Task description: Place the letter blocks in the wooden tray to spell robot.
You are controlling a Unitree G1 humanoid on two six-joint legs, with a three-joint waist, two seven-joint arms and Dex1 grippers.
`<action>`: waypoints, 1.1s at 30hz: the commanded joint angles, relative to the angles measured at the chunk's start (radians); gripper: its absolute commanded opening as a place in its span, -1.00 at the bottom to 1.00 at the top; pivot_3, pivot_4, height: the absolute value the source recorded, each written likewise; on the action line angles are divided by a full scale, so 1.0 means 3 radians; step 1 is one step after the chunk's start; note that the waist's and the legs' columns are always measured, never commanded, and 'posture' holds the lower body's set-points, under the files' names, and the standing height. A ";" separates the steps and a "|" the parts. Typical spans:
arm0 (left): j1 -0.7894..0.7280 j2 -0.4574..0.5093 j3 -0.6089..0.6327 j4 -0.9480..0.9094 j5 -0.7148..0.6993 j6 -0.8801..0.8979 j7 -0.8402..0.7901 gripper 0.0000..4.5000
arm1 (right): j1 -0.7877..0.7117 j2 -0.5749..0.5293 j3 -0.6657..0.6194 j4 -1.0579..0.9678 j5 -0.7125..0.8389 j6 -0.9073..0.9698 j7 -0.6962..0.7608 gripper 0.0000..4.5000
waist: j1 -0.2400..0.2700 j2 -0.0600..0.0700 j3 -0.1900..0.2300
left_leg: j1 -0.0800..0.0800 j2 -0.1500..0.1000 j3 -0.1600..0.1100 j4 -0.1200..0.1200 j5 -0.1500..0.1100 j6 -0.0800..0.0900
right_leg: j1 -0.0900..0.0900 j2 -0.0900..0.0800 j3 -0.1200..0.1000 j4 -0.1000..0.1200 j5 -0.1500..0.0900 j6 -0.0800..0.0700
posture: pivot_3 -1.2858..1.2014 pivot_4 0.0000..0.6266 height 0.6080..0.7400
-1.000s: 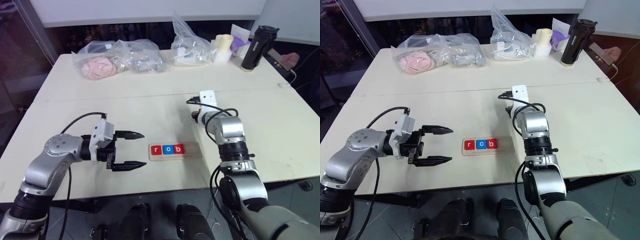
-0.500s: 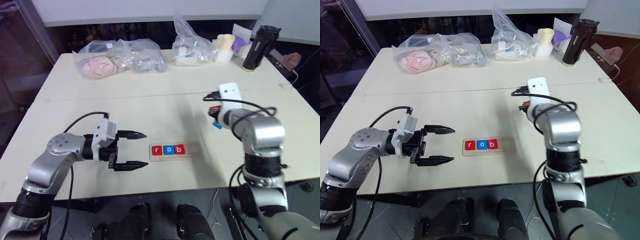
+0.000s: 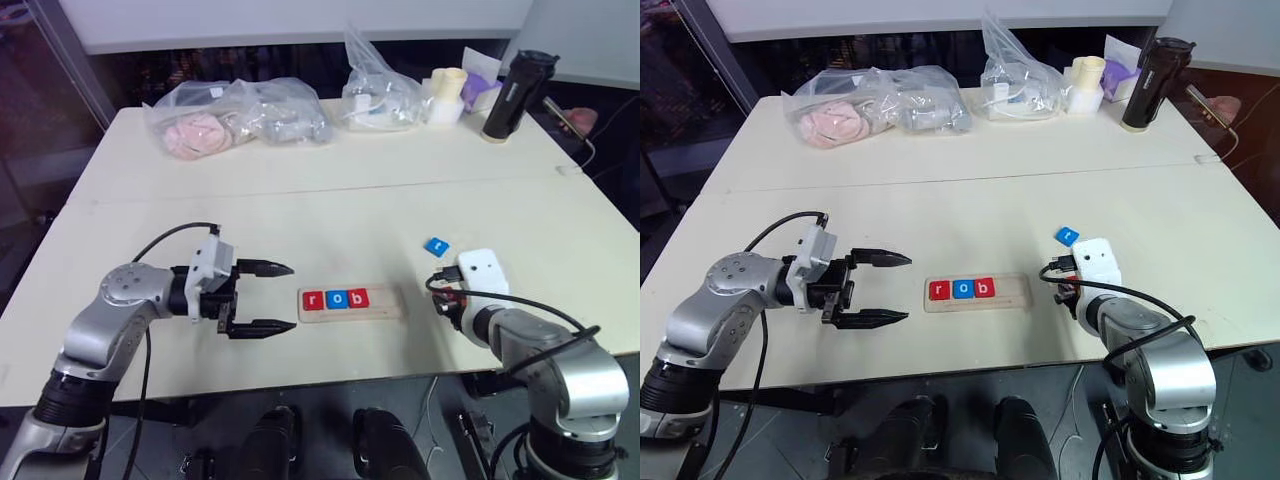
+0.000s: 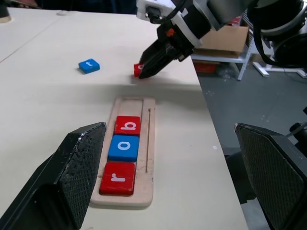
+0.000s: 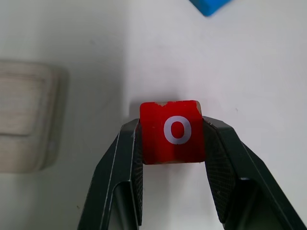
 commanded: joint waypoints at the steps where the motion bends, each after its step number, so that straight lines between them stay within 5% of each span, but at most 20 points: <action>1: -0.0059 -0.0008 0.0002 -0.0015 0.0030 -0.0067 -0.0009 1.00 | -0.0035 -0.0075 0.0007 -0.0050 0.0032 0.0023 -0.0036 0.00 | 0.0003 0.0000 0.0000 | 0.0000 0.0000 0.0000 -0.0002 0.0000 0.0000 | -0.0001 0.0000 -0.0001 0.0000 0.0000 0.0000 | 0.03 -0.52 0.97; 5: -0.0042 -0.0011 0.0018 -0.0018 0.0041 -0.0074 -0.0007 1.00 | -0.0078 -0.0251 0.0000 -0.0034 0.0126 0.0023 0.0079 0.88 | 0.0007 0.0000 0.0000 | -0.0003 0.0000 0.0000 -0.0007 0.0003 0.0005 | -0.0005 0.0000 -0.0002 -0.0004 -0.0001 0.0000 | 0.03 -0.52 0.97; 6: -0.0038 -0.0011 0.0020 -0.0017 0.0042 -0.0076 -0.0008 1.00 | -0.0099 -0.0312 0.0001 -0.0024 0.0168 0.0023 0.0128 0.96 | 0.0007 0.0000 0.0000 | -0.0004 0.0000 0.0000 -0.0008 0.0003 0.0005 | -0.0004 0.0000 -0.0003 -0.0007 0.0000 0.0000 | 0.03 -0.52 0.97; 8: -0.0034 -0.0011 0.0021 -0.0014 0.0046 -0.0081 -0.0006 1.00 | -0.0171 -0.0459 0.0017 -0.0014 0.0309 0.0023 0.0302 0.96 | 0.0007 0.0000 0.0000 | -0.0005 0.0000 0.0000 -0.0008 0.0003 0.0006 | -0.0004 0.0000 -0.0003 -0.0011 0.0000 0.0000 | 0.03 -0.52 0.97; 11: -0.0040 -0.0020 0.0020 -0.0002 0.0049 -0.0083 0.0004 1.00 | -0.0391 -0.1286 0.0222 0.0005 0.0816 -0.0376 0.1269 0.96 | 0.0003 0.0006 0.0005 | -0.0008 -0.0001 0.0000 -0.0007 0.0001 0.0010 | -0.0002 -0.0002 -0.0006 -0.0018 0.0000 0.0001 | 0.03 -0.52 0.97; 14: -0.0064 -0.0044 -0.0005 0.0036 0.0072 -0.0109 -0.0007 1.00 | -0.0256 -0.2165 0.0399 0.0294 0.0709 -0.1793 0.2343 0.96 | 0.0014 0.0003 0.0006 | -0.0010 0.0001 -0.0002 -0.0005 -0.0004 0.0019 | 0.0006 -0.0003 -0.0016 -0.0032 -0.0003 0.0008 | 0.03 -0.52 0.97; 17: -0.0116 -0.0074 -0.0026 0.0071 0.0089 -0.0118 -0.0005 1.00 | -0.0136 -0.2458 0.0500 0.0762 0.0475 -0.2970 0.2919 0.96 | 0.0014 -0.0005 0.0005 | -0.0011 0.0001 -0.0005 -0.0007 -0.0008 0.0024 | 0.0014 -0.0004 -0.0024 -0.0046 -0.0002 0.0007 | 0.03 -0.52 0.97; 24: -0.0126 -0.0088 -0.0010 0.0075 0.0110 -0.0127 0.0009 1.00 | -0.0355 -0.2345 0.0945 0.2122 -0.0070 -0.4494 0.3425 0.96 | 0.0009 -0.0004 0.0005 | -0.0023 -0.0002 -0.0003 0.0009 -0.0011 0.0029 | 0.0009 -0.0007 -0.0022 -0.0047 0.0004 0.0013 | 0.03 -0.52 0.97; 33: -0.0069 -0.0056 0.0023 0.0008 0.0089 -0.0103 0.0047 1.00 | -0.0501 -0.2162 0.1059 0.2861 -0.0209 -0.4887 0.3755 0.96 | 0.0027 -0.0001 0.0007 | -0.0023 -0.0002 -0.0004 0.0009 -0.0011 0.0028 | 0.0005 -0.0007 -0.0020 -0.0042 0.0006 0.0012 | 0.03 -0.52 0.97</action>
